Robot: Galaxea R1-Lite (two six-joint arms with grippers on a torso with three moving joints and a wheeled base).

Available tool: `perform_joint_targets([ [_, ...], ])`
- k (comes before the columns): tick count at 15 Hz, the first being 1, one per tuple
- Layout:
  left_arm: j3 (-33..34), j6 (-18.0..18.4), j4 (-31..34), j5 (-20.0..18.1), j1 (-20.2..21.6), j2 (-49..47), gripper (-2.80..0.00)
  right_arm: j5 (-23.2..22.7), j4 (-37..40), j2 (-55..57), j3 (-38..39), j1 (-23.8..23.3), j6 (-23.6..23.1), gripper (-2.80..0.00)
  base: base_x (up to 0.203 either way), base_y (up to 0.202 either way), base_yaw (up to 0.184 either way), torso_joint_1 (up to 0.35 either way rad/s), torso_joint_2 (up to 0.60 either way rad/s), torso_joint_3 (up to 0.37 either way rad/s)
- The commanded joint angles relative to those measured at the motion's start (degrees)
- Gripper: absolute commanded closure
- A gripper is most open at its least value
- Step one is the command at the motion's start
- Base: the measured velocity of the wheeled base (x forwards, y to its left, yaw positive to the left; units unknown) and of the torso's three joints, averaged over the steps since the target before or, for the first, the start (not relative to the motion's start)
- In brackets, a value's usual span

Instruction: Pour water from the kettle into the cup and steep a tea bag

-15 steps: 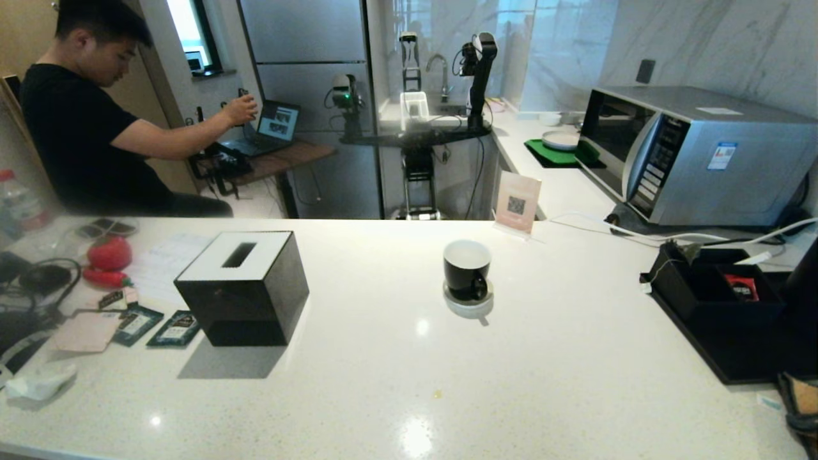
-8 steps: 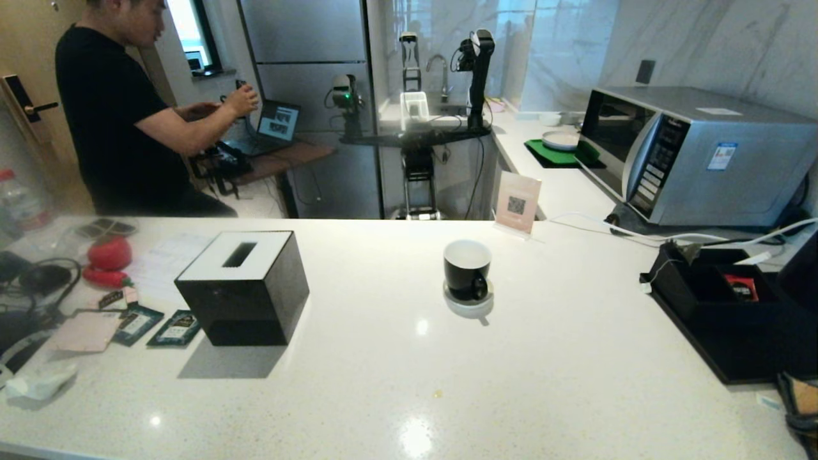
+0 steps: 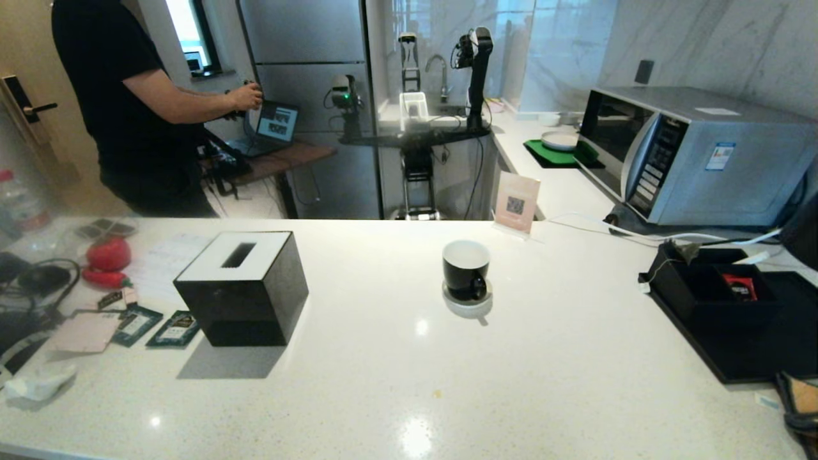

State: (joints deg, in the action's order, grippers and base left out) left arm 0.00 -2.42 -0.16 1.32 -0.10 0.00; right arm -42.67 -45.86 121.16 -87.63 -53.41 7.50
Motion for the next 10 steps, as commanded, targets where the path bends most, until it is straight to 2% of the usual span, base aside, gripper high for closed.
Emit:
perform_joint_targets([
  [1,0.0,0.0,0.0,0.0,0.0,0.0,0.00,-0.2,-0.3,-5.1,1.9,4.7,0.1,0.00,0.000,0.000,0.000,0.000,0.00,0.000],
  [5,0.0,0.0,0.0,0.0,0.0,0.0,0.00,0.6,0.6,-8.1,3.7,12.9,-0.1,0.00,0.000,0.000,0.000,0.000,0.00,0.000],
  [10,0.0,0.0,0.0,0.0,0.0,0.0,0.00,2.2,5.4,-11.1,6.0,21.4,-1.1,0.00,0.000,0.000,0.000,0.000,0.00,0.000],
])
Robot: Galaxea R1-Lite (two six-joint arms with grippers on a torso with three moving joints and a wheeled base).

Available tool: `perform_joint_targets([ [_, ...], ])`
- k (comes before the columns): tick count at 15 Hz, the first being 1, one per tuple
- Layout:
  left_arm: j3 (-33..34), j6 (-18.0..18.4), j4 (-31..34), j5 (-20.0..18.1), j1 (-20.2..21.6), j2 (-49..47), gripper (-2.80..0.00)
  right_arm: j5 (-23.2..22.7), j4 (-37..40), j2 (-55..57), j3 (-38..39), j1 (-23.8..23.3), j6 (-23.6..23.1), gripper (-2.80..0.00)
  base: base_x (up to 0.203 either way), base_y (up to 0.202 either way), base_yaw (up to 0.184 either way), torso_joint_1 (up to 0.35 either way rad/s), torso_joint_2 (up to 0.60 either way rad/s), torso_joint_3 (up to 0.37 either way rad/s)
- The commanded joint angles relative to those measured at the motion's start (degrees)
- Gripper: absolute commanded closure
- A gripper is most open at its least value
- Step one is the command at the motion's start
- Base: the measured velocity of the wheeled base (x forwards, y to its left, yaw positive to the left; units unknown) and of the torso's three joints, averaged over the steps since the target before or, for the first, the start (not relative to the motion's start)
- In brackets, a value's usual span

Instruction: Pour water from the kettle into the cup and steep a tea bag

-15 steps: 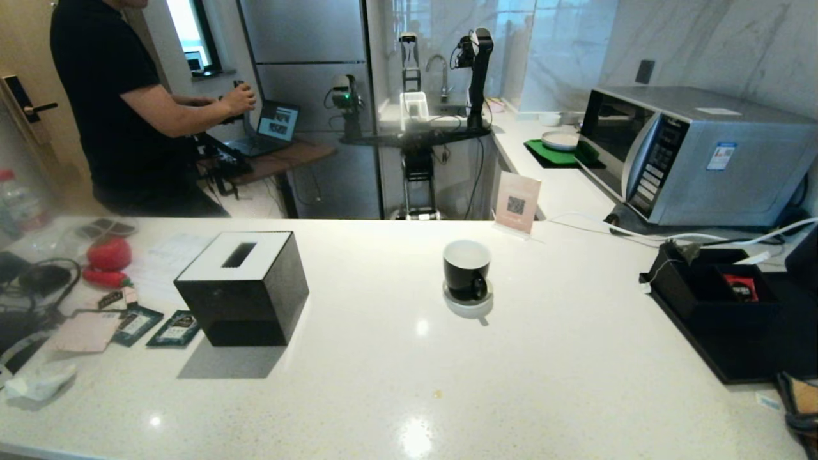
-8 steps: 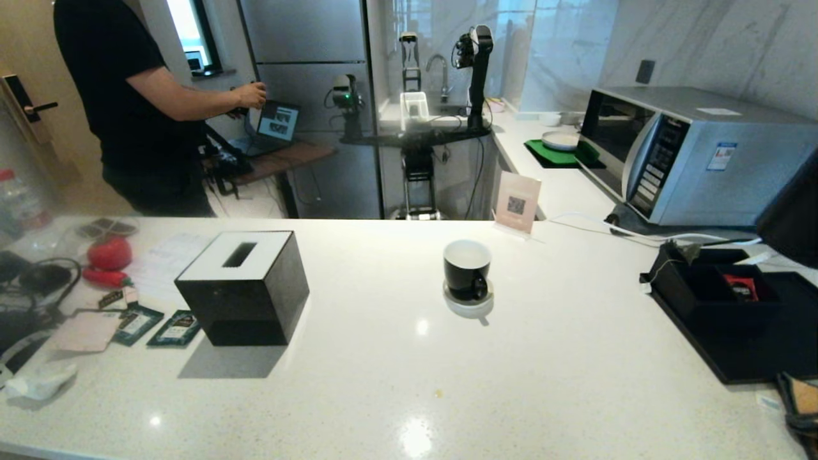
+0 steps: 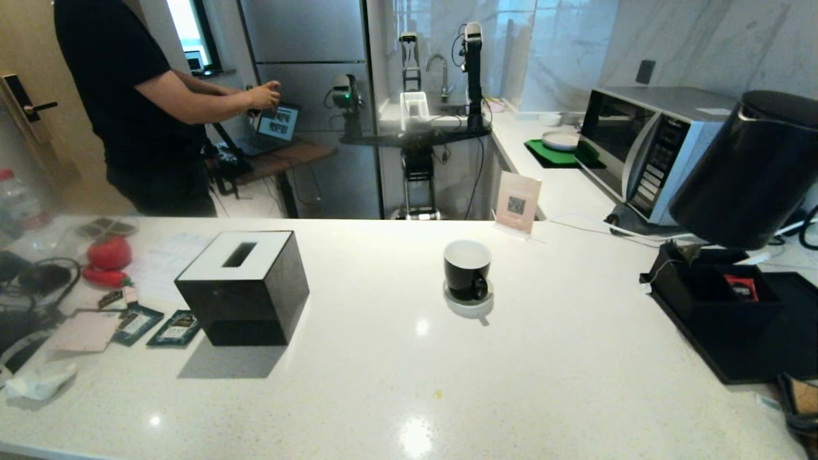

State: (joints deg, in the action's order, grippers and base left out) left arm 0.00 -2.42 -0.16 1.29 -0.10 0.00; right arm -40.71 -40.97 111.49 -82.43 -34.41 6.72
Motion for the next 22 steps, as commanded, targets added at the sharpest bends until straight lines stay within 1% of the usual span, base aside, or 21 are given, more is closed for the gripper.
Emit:
perform_joint_targets([
  [1,0.0,0.0,0.0,0.0,0.0,0.0,0.00,1.5,1.7,-1.6,1.2,4.2,-1.6,0.00,0.000,0.000,0.000,0.000,0.00,0.000],
  [4,0.0,0.0,0.0,0.0,0.0,0.0,0.00,4.7,3.6,-1.9,2.5,9.5,-3.7,0.00,0.000,0.000,0.000,0.000,0.00,0.000],
  [6,0.0,0.0,0.0,0.0,0.0,0.0,0.00,7.2,4.6,-1.8,2.4,12.1,-4.2,0.00,0.000,0.000,0.000,0.000,0.00,0.000],
  [8,0.0,0.0,0.0,0.0,0.0,-0.1,0.00,9.6,5.8,-1.5,2.0,14.5,-5.7,0.00,0.000,0.000,0.000,0.000,0.00,0.000],
  [11,0.0,0.0,0.0,0.0,0.0,0.0,0.00,14.8,6.4,-0.9,1.8,18.4,-7.6,0.00,0.000,0.000,0.000,0.000,0.00,0.000],
  [14,0.0,0.0,0.0,0.0,0.0,0.0,0.00,20.6,6.6,0.5,1.0,22.2,-10.9,0.00,0.000,0.000,0.000,0.000,0.00,0.000],
  [18,0.0,0.0,0.0,0.0,0.0,0.0,0.00,28.6,6.4,2.9,-0.9,27.9,-12.5,0.00,0.000,0.000,0.000,0.000,0.00,0.000],
  [21,0.0,0.0,0.0,0.0,0.0,0.0,0.00,33.1,6.0,3.8,-1.3,30.7,-13.3,0.00,0.000,0.000,0.000,0.000,0.00,0.000],
  [22,0.0,0.0,0.0,0.0,0.0,0.0,0.00,34.8,5.9,4.5,-1.6,31.5,-15.4,0.00,0.000,0.000,0.000,0.000,0.00,0.000],
])
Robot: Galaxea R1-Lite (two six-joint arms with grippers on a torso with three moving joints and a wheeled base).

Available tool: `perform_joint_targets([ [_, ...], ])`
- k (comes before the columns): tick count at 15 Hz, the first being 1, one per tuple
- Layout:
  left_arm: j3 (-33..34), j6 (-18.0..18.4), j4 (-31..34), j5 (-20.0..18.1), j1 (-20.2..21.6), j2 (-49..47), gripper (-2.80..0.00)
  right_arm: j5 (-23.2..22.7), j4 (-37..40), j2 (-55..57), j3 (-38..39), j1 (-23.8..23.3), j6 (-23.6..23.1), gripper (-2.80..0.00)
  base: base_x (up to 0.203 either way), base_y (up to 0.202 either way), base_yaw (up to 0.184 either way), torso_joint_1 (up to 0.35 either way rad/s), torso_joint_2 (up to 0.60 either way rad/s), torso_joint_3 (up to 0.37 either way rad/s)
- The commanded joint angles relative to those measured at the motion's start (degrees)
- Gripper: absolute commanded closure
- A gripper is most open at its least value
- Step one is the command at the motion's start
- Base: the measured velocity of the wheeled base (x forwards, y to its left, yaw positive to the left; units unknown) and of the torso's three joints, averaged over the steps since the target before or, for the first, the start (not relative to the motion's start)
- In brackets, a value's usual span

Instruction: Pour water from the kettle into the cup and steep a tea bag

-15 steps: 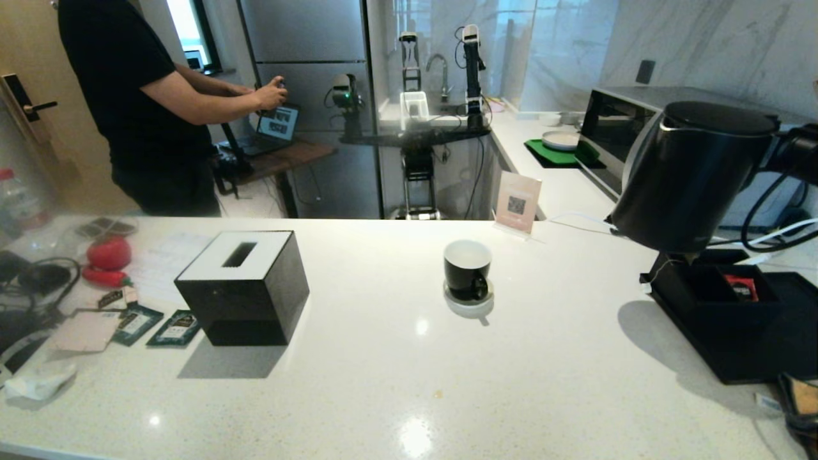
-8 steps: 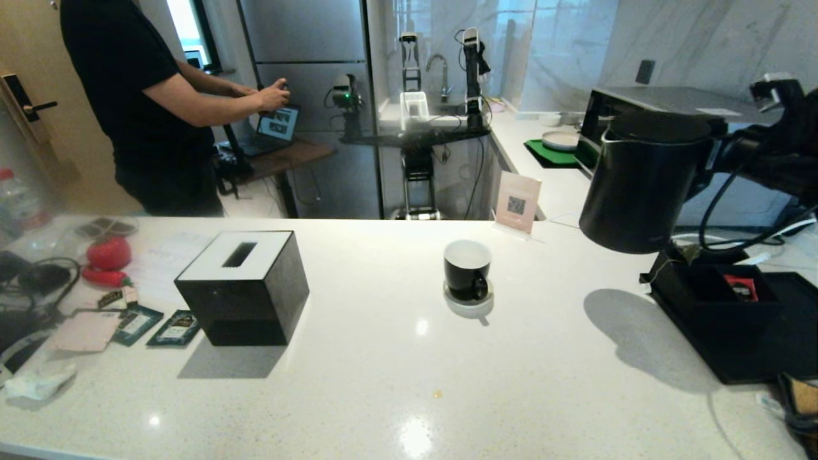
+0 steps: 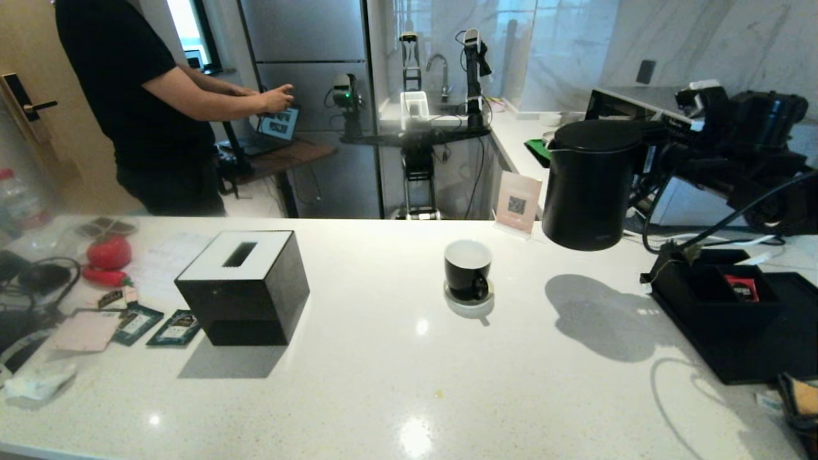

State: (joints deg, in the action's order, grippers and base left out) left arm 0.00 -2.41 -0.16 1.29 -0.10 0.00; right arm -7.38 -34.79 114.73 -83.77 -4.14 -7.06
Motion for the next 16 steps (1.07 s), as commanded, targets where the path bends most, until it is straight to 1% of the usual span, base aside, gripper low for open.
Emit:
perform_joint_targets([
  [1,0.0,0.0,0.0,0.0,0.0,0.0,0.00,2.8,-0.4,1.9,-0.5,2.0,-3.0,0.00,0.000,0.000,0.000,0.000,0.00,0.000],
  [3,0.0,0.0,0.0,0.0,0.0,0.0,0.00,5.2,-0.5,2.8,-1.2,2.9,-3.6,0.00,0.000,0.000,0.000,0.000,0.00,0.000],
  [5,0.0,0.0,0.0,0.0,0.0,-0.1,0.00,7.0,-1.5,3.9,-1.5,2.9,-6.3,0.00,0.000,0.000,0.000,0.000,0.00,0.000],
  [8,0.0,0.0,0.0,0.0,0.0,0.0,0.00,7.5,-3.5,4.4,-1.5,3.0,-8.1,0.00,0.000,0.000,0.000,0.000,0.00,0.000],
  [10,0.0,0.0,0.0,0.0,0.0,0.0,0.00,8.2,-3.7,4.6,-1.4,3.3,-11.9,0.00,0.000,0.000,0.000,0.000,0.00,0.000],
  [11,0.0,0.0,0.0,0.0,0.0,0.0,0.00,9.8,-3.9,4.9,-1.4,3.9,-13.0,0.00,0.000,0.000,0.000,0.000,0.00,0.000],
  [12,0.0,0.0,0.0,0.0,0.0,0.0,0.00,11.0,-4.1,5.1,-1.5,4.5,-13.3,0.00,0.000,0.000,0.000,0.000,0.00,0.000],
  [14,0.0,0.0,0.0,0.0,0.0,0.0,0.00,11.3,-4.4,6.1,-1.9,5.8,-13.5,0.00,0.000,0.000,0.000,0.000,0.00,0.000],
  [16,0.0,0.0,0.0,0.0,0.0,0.0,0.00,11.7,-6.6,7.1,-2.4,6.9,-14.1,0.00,0.000,0.000,0.000,0.000,0.00,0.000],
])
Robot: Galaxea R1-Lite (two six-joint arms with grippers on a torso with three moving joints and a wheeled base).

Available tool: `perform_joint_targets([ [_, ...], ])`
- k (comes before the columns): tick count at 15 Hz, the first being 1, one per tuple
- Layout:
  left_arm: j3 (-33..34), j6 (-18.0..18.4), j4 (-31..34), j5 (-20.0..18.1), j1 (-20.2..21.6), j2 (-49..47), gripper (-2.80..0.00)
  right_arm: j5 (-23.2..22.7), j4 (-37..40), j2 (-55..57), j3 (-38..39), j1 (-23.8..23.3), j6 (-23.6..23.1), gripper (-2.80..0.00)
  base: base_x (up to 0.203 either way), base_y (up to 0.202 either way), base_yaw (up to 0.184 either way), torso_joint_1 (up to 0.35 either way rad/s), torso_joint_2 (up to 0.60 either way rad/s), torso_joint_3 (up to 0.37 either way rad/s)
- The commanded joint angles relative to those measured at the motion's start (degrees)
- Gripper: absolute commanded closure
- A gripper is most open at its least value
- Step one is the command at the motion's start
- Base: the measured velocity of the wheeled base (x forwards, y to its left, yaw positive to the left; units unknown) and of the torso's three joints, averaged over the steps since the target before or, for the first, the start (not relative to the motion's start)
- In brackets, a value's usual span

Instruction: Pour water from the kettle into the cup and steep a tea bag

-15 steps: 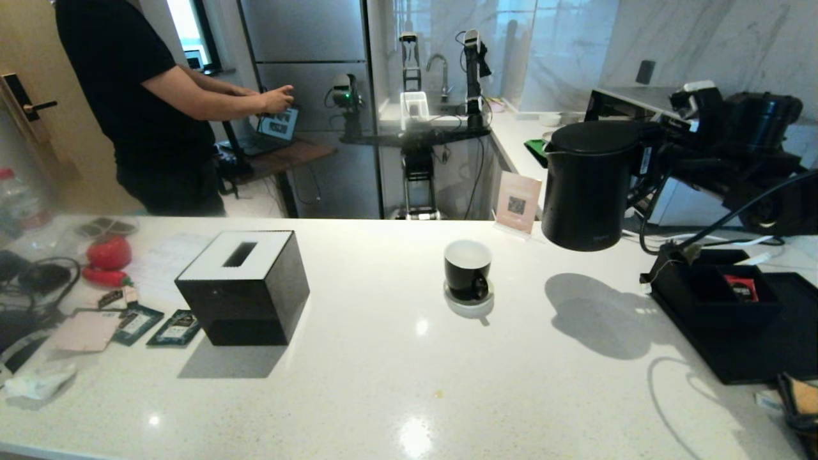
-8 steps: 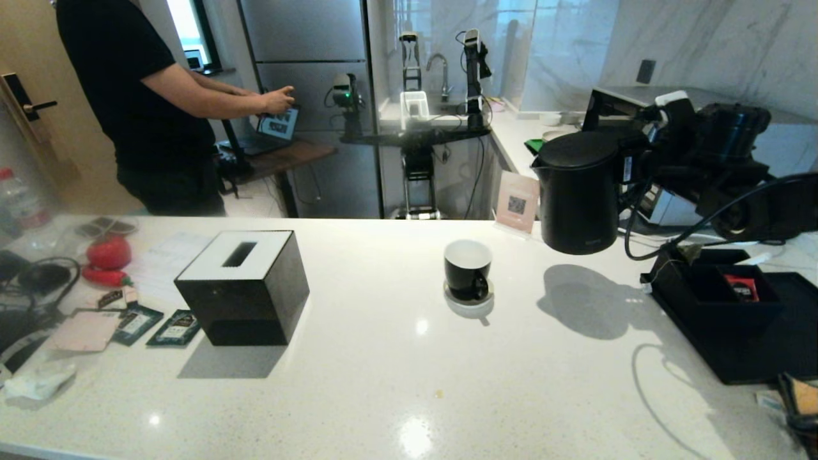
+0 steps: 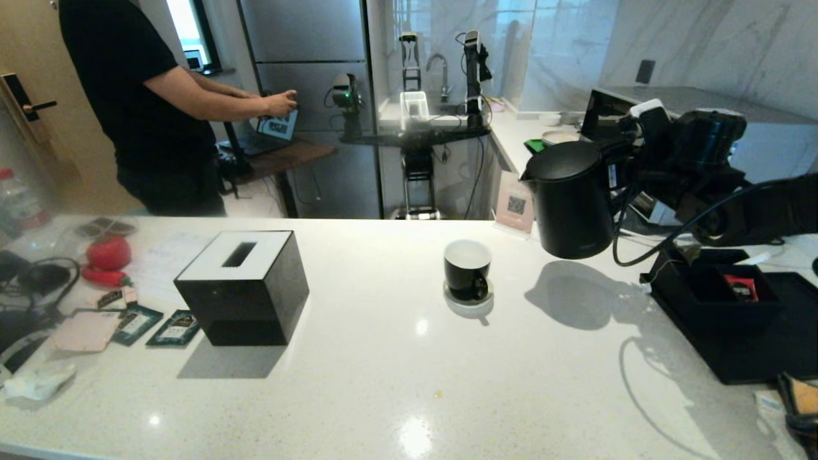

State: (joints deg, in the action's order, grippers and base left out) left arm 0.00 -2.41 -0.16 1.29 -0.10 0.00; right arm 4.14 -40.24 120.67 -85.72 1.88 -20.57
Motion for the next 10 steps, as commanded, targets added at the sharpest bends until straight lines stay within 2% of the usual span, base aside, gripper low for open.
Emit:
perform_joint_targets([
  [1,0.0,0.0,0.0,0.0,0.0,0.0,0.00,0.7,-1.3,1.4,-0.7,1.5,-1.0,0.00,0.000,0.000,0.000,0.000,0.00,0.000],
  [6,0.0,0.0,0.0,0.0,0.0,0.0,0.00,3.5,-3.6,3.7,-0.7,4.2,-3.6,0.00,0.000,0.000,0.000,0.000,0.00,0.000],
  [10,0.0,0.0,0.0,0.0,0.0,0.0,0.00,3.9,-5.2,4.2,0.1,5.2,-5.8,0.00,0.000,0.000,0.000,0.000,0.00,0.000],
])
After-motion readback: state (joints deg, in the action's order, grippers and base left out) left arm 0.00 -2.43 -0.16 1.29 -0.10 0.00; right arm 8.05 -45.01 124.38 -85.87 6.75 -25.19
